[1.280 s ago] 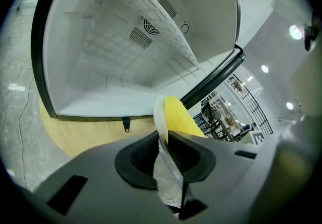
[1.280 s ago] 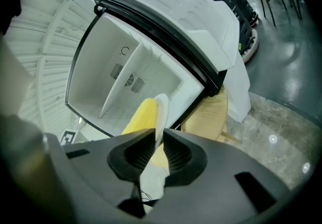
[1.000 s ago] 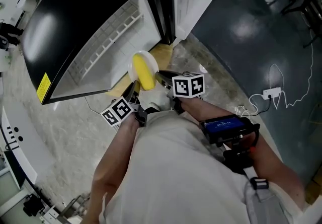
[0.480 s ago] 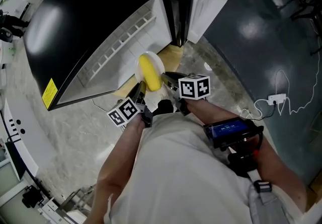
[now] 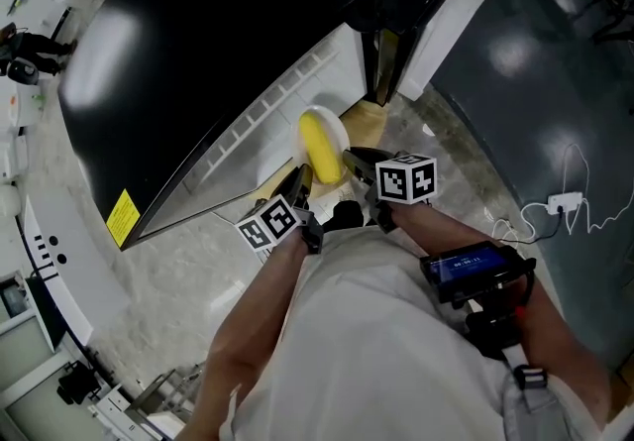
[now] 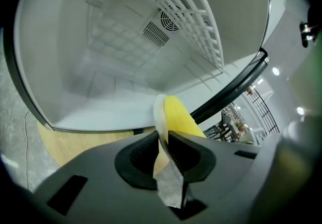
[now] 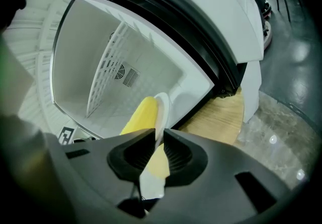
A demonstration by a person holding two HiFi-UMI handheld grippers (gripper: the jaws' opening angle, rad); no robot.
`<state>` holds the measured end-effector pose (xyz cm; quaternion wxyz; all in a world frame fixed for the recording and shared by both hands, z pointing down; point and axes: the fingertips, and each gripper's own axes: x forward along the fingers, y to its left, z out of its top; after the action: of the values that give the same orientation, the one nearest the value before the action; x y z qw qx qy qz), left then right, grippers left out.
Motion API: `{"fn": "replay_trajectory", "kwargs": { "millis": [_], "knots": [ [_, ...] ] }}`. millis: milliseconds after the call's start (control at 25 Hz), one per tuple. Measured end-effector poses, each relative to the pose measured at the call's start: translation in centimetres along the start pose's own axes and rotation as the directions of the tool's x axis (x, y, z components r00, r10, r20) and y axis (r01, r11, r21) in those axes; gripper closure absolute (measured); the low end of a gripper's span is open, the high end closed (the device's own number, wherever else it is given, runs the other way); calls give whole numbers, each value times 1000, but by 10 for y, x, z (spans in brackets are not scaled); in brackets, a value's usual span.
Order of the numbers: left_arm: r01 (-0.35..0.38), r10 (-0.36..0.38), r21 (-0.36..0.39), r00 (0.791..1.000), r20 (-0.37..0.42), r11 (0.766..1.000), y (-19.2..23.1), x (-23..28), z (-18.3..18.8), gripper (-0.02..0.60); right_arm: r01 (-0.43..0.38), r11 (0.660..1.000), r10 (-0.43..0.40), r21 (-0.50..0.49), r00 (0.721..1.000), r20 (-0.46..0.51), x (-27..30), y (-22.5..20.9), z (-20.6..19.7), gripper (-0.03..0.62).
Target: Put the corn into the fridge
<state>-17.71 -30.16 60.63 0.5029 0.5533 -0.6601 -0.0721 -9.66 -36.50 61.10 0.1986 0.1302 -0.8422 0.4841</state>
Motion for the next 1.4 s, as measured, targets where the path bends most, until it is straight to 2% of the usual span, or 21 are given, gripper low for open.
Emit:
{"fn": "replay_trajectory", "kwargs": {
  "millis": [600,1400],
  "knots": [
    [-2,3,36,1000,-9,999,24,39,33,519,47,999,-46,-18,999,24,43,-20,27,545],
    [-40,38,68,999,26,997,46,79,76,518,104,994,-101,-44,992,70,90,-37,68,545]
  ]
}}
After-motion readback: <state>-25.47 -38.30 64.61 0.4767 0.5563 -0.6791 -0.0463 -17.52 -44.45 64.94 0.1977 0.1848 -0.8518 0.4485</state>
